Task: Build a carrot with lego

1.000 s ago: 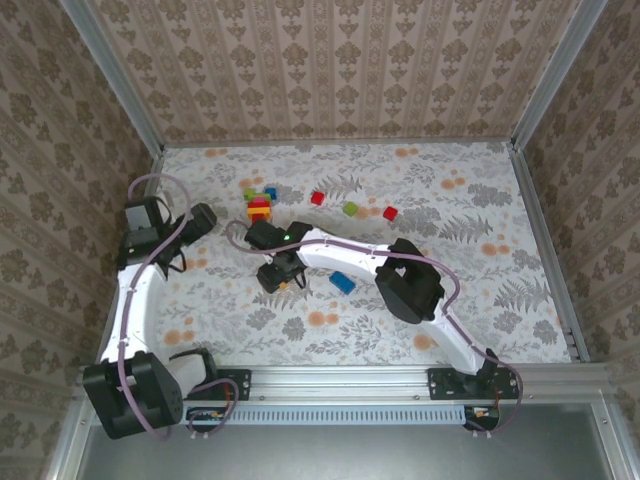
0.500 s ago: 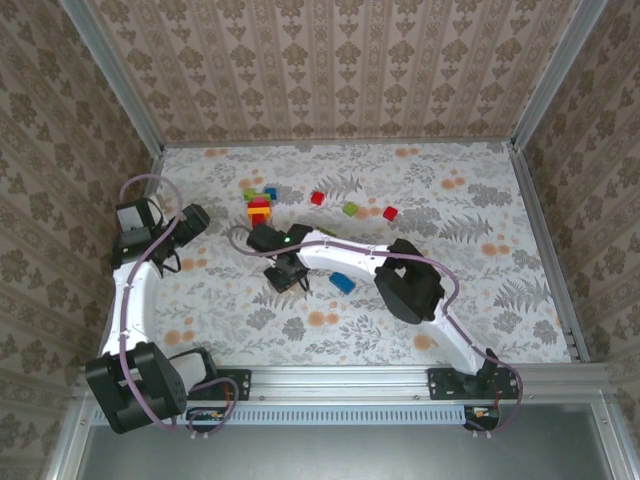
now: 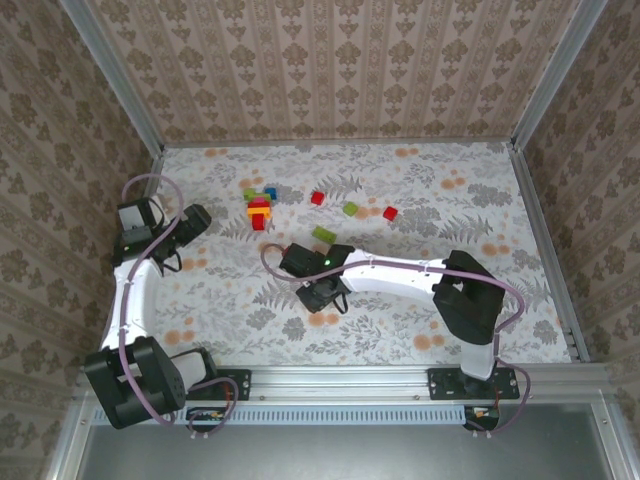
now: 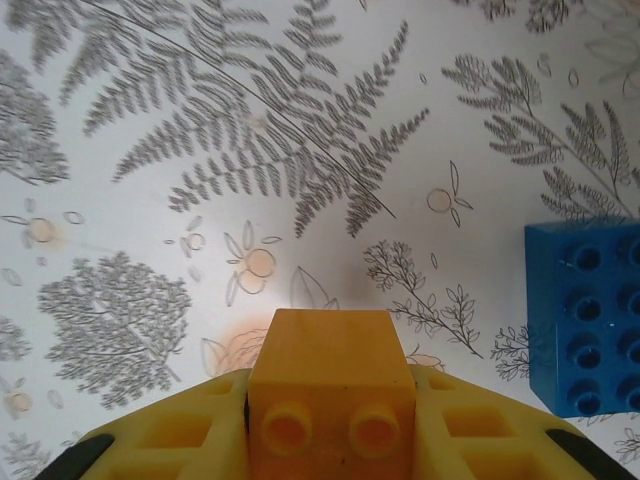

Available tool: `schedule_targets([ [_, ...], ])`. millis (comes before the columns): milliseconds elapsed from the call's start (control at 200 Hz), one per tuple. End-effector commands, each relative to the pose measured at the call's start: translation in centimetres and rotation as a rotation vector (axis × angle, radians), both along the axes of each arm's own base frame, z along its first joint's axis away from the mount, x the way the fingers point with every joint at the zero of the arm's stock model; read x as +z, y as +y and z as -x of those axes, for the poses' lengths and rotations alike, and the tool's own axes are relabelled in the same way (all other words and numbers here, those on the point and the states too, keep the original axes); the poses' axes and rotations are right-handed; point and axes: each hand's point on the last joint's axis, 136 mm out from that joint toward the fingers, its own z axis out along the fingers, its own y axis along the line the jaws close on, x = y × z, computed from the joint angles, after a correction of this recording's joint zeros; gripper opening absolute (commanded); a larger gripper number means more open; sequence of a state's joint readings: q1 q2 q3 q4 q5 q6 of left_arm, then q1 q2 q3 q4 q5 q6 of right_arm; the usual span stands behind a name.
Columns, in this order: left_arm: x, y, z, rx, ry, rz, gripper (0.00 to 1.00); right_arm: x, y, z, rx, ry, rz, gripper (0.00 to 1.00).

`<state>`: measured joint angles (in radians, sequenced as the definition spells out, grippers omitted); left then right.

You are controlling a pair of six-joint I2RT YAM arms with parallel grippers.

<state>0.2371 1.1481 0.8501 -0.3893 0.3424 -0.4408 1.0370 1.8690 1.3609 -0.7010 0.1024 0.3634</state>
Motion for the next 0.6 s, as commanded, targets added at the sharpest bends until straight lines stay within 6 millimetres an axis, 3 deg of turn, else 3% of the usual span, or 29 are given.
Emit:
schedule_targets([
  [0,0.1,-0.3,-0.2,-0.025,-0.016,-0.003,1.00,0.0,-0.1,-0.4,-0.040,-0.038,-0.026,0.34],
  [590,0.0,-1.0,-0.5,-0.053,-0.012,-0.009,1.00,-3.0,0.1,-0.5,-0.026,-0.026,0.002,0.36],
])
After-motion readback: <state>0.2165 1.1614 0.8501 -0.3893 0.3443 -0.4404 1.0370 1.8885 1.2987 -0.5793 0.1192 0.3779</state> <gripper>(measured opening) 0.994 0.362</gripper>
